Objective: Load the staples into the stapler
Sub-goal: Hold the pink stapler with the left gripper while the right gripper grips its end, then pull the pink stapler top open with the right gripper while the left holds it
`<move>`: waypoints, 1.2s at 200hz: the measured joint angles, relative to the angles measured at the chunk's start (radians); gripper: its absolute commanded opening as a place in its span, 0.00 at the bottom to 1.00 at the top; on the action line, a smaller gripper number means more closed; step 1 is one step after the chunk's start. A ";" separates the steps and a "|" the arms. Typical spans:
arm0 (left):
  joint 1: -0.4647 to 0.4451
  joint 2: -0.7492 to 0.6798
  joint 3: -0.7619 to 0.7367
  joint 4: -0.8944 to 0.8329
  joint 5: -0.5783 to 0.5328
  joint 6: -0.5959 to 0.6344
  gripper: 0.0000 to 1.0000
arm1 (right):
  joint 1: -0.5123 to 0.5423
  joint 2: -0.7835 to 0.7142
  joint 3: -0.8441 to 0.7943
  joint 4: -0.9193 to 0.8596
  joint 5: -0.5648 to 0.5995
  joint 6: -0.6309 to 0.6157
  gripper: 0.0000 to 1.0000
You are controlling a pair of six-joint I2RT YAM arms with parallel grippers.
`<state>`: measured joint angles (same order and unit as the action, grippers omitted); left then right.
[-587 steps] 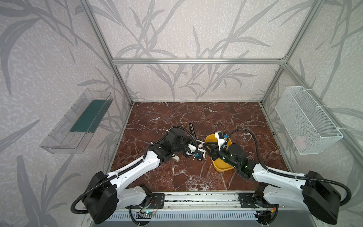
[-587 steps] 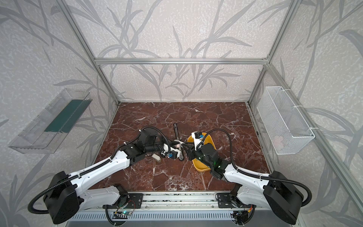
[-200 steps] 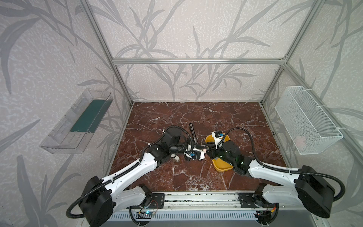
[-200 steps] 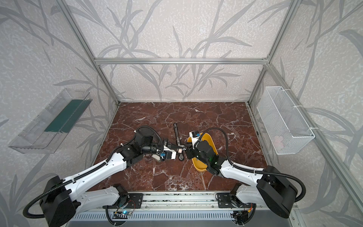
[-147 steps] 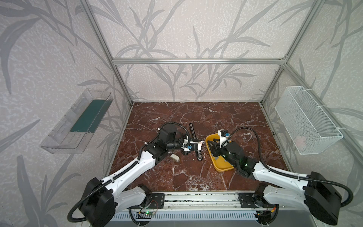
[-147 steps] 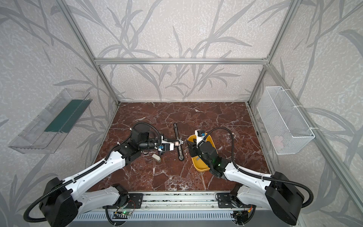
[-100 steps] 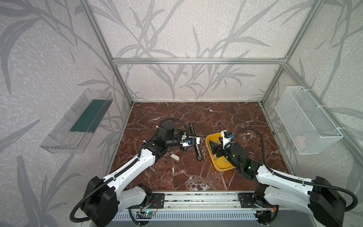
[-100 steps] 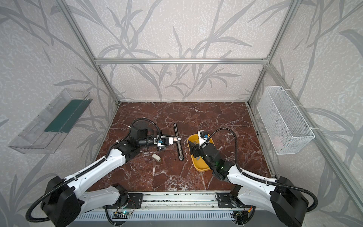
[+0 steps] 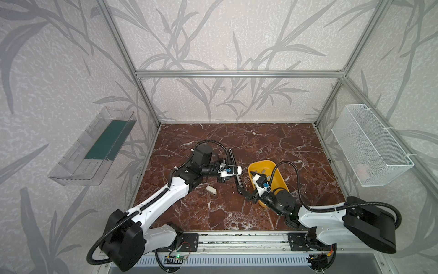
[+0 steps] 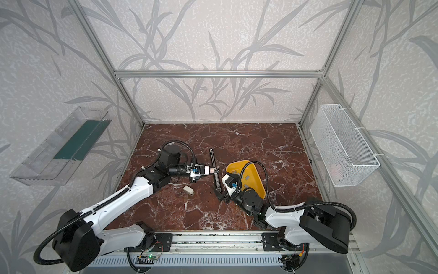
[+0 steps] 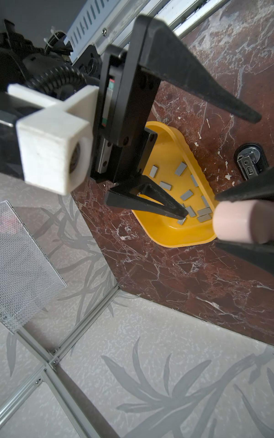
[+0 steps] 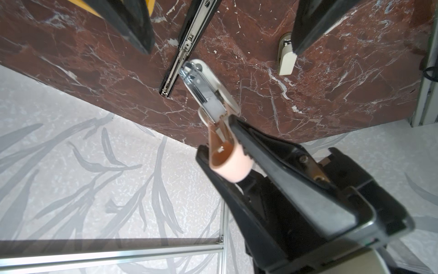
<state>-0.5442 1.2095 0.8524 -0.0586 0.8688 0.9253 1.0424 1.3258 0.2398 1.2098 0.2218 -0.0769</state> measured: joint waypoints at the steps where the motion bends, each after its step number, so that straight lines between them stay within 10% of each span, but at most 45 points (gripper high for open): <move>1: 0.000 0.000 0.002 -0.003 0.003 0.002 0.00 | 0.000 0.003 0.000 0.003 -0.002 -0.002 0.91; 76: 0.000 0.000 0.043 -0.176 0.143 0.137 0.00 | 0.004 0.036 0.000 0.058 -0.040 -0.051 0.86; 240: -0.015 0.006 0.076 -0.311 0.219 0.251 0.00 | 0.004 -0.014 0.060 -0.123 -0.164 -0.093 0.40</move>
<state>-0.5591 1.2156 0.9287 -0.3698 1.0878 1.1767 1.0462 1.3117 0.3000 1.0866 0.0578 -0.1696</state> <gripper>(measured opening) 0.225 0.401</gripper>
